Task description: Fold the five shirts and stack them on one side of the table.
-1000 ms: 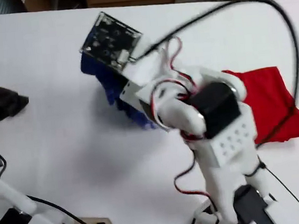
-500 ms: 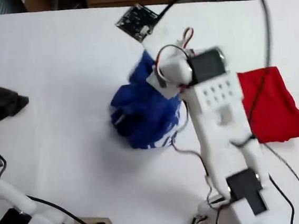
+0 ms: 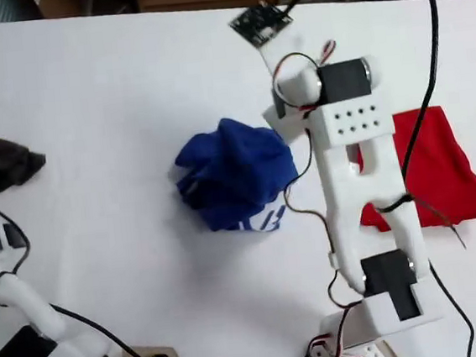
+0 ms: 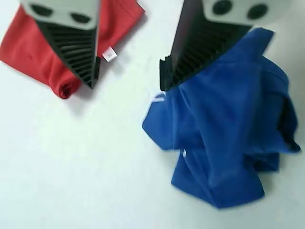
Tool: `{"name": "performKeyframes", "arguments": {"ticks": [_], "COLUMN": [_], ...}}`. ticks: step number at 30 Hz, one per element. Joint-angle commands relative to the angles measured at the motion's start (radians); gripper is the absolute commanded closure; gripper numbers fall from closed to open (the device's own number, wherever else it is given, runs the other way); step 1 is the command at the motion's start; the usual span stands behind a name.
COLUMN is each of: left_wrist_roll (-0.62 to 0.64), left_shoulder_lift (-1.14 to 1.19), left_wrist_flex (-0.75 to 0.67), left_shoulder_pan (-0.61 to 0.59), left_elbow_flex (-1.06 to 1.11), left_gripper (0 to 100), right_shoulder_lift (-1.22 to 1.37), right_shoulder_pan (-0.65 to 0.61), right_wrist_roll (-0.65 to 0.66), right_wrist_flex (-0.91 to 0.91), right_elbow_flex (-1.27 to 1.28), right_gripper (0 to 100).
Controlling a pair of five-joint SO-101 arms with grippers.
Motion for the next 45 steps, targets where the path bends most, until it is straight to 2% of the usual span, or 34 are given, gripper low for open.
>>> {"name": "performKeyframes", "arguments": {"ticks": [1, 5, 10, 24, 26, 28, 29, 34, 40, 45], "left_wrist_roll": [0.006, 0.037, 0.044, 0.046, 0.046, 0.046, 0.046, 0.046, 0.046, 0.046], "left_shoulder_lift": [-0.040, -0.040, -0.041, -0.043, -0.043, -0.043, -0.043, -0.043, -0.043, -0.043], "left_wrist_flex": [-0.005, -0.011, -0.012, -0.011, -0.012, -0.012, -0.012, -0.012, -0.012, -0.012], "left_shoulder_pan": [0.043, 0.052, 0.052, 0.052, 0.052, 0.052, 0.052, 0.052, 0.052, 0.054], "left_elbow_flex": [0.001, 0.013, 0.062, 0.087, 0.087, 0.085, 0.085, 0.087, 0.082, 0.081], "left_gripper": [75, 75, 75, 75, 75, 75, 75, 75, 75, 75], "right_shoulder_lift": [-0.053, -0.051, 0.056, 0.420, 0.429, 0.427, 0.427, 0.426, 0.421, 0.308], "right_shoulder_pan": [-0.107, -0.257, -0.302, -0.104, -0.088, -0.077, -0.074, -0.079, -0.081, -0.099], "right_wrist_roll": [-0.068, -0.086, -0.084, 0.008, 0.008, 0.008, 0.008, 0.008, 0.009, 0.009], "right_wrist_flex": [-0.005, -0.051, -0.085, -0.131, -0.131, -0.131, -0.130, -0.044, 0.082, 0.088], "right_elbow_flex": [-0.084, -0.083, -0.028, -0.155, -0.170, -0.184, -0.195, -0.310, -0.566, -0.654], "right_gripper": [78.3, 78.3, 78.3, 79.5, 86.1, 97.4, 98.7, 97.6, 97.7, 97.7]}}
